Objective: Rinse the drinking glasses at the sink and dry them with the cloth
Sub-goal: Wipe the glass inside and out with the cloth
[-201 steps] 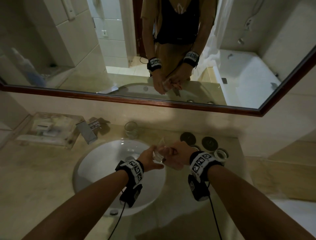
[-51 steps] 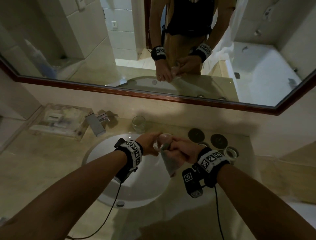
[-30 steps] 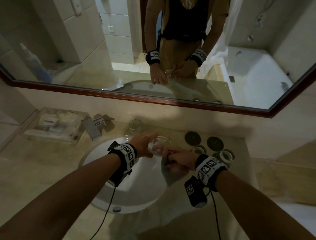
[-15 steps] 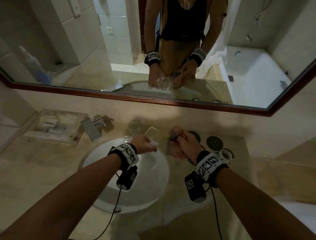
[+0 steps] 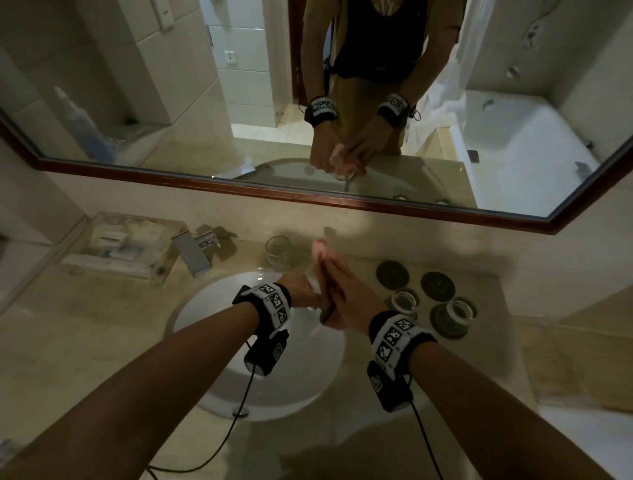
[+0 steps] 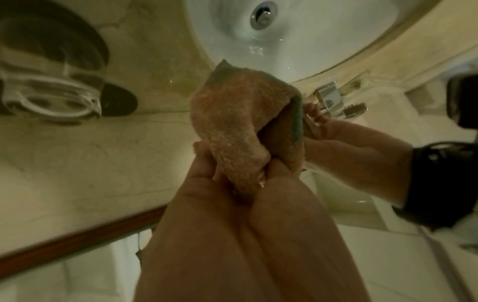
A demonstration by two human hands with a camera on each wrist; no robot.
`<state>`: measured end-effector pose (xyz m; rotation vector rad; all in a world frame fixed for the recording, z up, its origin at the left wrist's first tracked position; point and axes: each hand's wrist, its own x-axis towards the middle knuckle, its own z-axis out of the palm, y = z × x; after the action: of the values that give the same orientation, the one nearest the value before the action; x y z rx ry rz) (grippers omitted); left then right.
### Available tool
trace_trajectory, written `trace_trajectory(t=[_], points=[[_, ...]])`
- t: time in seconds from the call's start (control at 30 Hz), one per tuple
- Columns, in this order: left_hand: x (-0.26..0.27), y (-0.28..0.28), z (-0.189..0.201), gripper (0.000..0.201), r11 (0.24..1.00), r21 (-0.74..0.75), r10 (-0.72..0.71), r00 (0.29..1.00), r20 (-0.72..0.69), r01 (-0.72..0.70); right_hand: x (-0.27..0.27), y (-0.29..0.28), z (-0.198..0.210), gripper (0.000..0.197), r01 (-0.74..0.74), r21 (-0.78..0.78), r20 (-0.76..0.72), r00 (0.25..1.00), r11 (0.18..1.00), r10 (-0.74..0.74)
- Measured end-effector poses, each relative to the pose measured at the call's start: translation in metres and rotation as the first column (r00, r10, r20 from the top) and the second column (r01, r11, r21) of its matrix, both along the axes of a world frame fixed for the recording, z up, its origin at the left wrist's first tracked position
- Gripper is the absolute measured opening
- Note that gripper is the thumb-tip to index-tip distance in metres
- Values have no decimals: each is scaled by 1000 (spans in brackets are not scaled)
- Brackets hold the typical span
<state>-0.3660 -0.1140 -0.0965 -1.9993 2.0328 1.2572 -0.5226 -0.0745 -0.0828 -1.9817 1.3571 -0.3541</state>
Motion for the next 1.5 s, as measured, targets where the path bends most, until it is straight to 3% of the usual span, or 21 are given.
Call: trace_trajectory(t=[0.13,0.3,0.47,0.67,0.83,0.93,1.1,1.17,1.23,1.33,1.43,1.5], points=[[-9,8,5,13,991,-75,-98,989,110,106,-6,-1,-1,62,70,30,-53,996,997,-68],[-8,6,5,35,963,-136,-182,935,304,232,-4,0,0,58,216,93,62,973,972,-222],[-9,7,11,33,860,-315,-240,863,445,402,-1,-2,1,53,324,114,-97,944,939,-314],[-16,14,13,16,730,-394,-254,757,602,558,-5,-12,12,44,471,181,-89,882,864,-462],[-20,19,9,28,664,-367,-301,682,667,652,-13,-15,12,40,501,330,5,847,800,-532],[-16,18,7,32,720,-367,-322,752,574,589,-11,-10,13,40,516,355,54,821,780,-568],[-8,21,6,39,940,-208,-233,954,187,270,-10,-7,15,32,413,246,-21,907,877,-421],[-7,21,4,38,959,-165,-209,969,132,230,-9,-5,17,34,424,194,-79,906,885,-417],[-9,21,3,37,955,-165,-218,961,169,245,-7,-2,19,39,468,132,-116,883,874,-455],[-13,21,3,40,954,-179,-208,961,182,240,-4,3,19,30,489,18,-111,868,872,-485],[-16,23,5,43,957,-187,-187,964,190,223,-1,2,10,38,511,-118,-151,838,851,-524],[-18,25,6,41,960,-181,-184,967,177,215,0,2,10,33,540,-128,-93,829,832,-552]])
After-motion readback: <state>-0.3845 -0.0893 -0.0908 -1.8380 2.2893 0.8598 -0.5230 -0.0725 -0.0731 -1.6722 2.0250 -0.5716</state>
